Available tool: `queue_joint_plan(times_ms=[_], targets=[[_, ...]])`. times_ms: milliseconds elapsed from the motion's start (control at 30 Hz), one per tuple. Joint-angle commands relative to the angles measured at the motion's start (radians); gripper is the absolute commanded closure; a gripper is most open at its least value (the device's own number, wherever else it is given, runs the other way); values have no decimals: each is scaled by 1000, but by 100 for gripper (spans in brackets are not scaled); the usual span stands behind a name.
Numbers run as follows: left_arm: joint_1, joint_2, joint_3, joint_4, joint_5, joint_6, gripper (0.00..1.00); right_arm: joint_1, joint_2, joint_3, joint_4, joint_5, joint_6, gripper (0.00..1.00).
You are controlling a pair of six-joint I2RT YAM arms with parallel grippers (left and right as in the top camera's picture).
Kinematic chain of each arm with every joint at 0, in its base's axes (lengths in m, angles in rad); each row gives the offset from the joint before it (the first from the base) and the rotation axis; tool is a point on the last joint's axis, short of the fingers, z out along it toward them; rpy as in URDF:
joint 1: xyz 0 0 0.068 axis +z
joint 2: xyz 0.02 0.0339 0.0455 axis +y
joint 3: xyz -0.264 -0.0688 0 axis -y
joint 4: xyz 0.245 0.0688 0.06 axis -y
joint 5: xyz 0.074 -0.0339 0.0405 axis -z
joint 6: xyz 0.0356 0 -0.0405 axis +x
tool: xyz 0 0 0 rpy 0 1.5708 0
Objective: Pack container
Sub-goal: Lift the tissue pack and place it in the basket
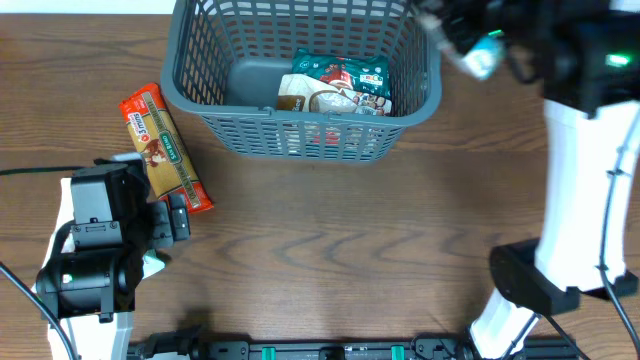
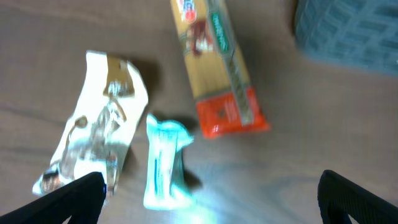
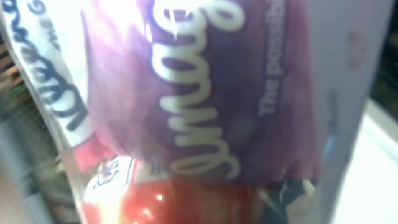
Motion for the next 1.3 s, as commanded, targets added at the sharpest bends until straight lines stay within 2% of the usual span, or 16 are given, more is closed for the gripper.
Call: queue_joint_plan(times_ms=[0, 167, 600, 633, 667, 700, 733, 767, 1000, 1133, 1267], targets=[[6, -1, 16, -23, -19, 21, 1, 82, 42, -5, -5, -59, -167, 99], [6, -1, 16, -26, -19, 21, 1, 142, 128, -5, -1, -59, -181, 99], [6, -1, 16, -6, -19, 21, 1, 145, 435, -5, 4, -56, -168, 98], [6, -1, 16, 10, -19, 21, 1, 145, 451, -5, 6, -49, -150, 95], [6, -1, 16, 17, -19, 21, 1, 144, 463, -5, 7, -38, -130, 86], [6, -1, 16, 23, -19, 14, 1, 144, 470, -5, 6, -35, -116, 67], [6, -1, 16, 30, -19, 9, 2, 143, 475, -5, 7, -36, -103, 37], [6, -1, 16, 35, -19, 10, 1, 144, 475, -5, 7, -37, -87, 2], [6, -1, 16, 35, -18, 10, 2, 144, 409, -4, 13, -40, -79, 1], [6, -1, 16, 37, -15, 10, 1, 133, 298, -4, 74, -36, -35, 1], [6, -3, 32, 27, -14, 9, 1, 102, 153, -4, 166, 71, 68, 1]])
